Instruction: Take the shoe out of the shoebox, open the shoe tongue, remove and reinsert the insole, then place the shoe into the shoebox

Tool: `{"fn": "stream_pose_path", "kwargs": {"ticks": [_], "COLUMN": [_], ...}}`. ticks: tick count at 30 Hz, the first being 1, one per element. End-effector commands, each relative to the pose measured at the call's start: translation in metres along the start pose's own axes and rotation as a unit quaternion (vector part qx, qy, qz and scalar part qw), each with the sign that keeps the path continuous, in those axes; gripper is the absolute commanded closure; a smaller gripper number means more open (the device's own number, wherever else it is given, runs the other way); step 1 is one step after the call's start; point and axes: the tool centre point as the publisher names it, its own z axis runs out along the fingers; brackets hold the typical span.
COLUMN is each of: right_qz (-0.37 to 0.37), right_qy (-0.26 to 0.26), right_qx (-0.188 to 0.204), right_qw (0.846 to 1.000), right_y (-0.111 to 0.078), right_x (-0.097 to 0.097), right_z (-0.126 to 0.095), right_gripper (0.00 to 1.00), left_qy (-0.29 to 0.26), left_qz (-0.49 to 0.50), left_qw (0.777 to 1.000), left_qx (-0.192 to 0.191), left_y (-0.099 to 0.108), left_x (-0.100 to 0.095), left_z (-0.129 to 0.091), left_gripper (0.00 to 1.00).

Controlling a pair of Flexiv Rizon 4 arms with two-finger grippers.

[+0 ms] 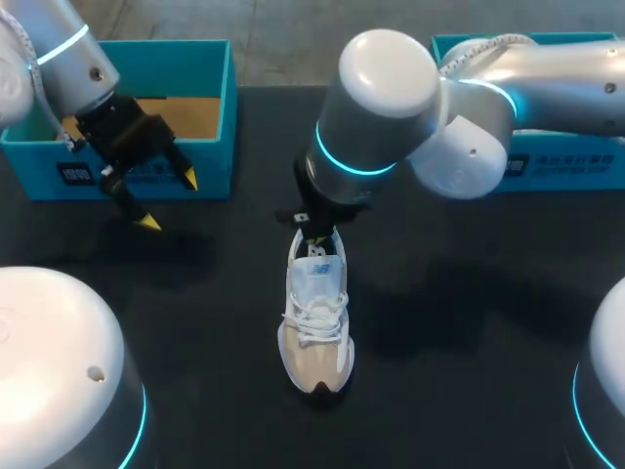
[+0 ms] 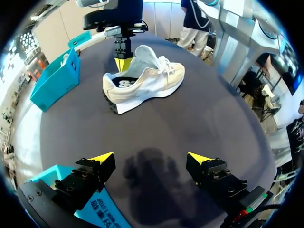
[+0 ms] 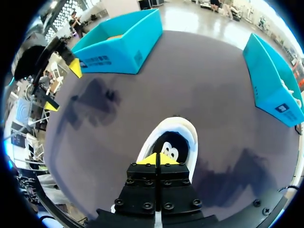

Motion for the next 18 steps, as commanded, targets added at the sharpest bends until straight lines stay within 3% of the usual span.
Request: {"fn": "stream_pose_path", "kwargs": {"ticks": [1,18], "right_qz": [0.006,0.011], "right_qy": [-0.009,-0.037], "right_qx": [-0.013,-0.063], "right_qw": [1.000,0.997], "right_y": [-0.001,0.004], "right_x": [0.000,-0.009], "right_z": [0.010,0.021], "right_gripper": [1.00,1.00], "left_qy": [0.002,0.003], "left_qz": [-0.012,-0.025], "left_qw": [1.000,1.000], "left_qx": [0.000,0.003], "left_y": [0.006,0.009], "left_x": [0.000,0.001], "left_z": [-0.007,-0.010], "left_gripper": [0.00,0.00]}}
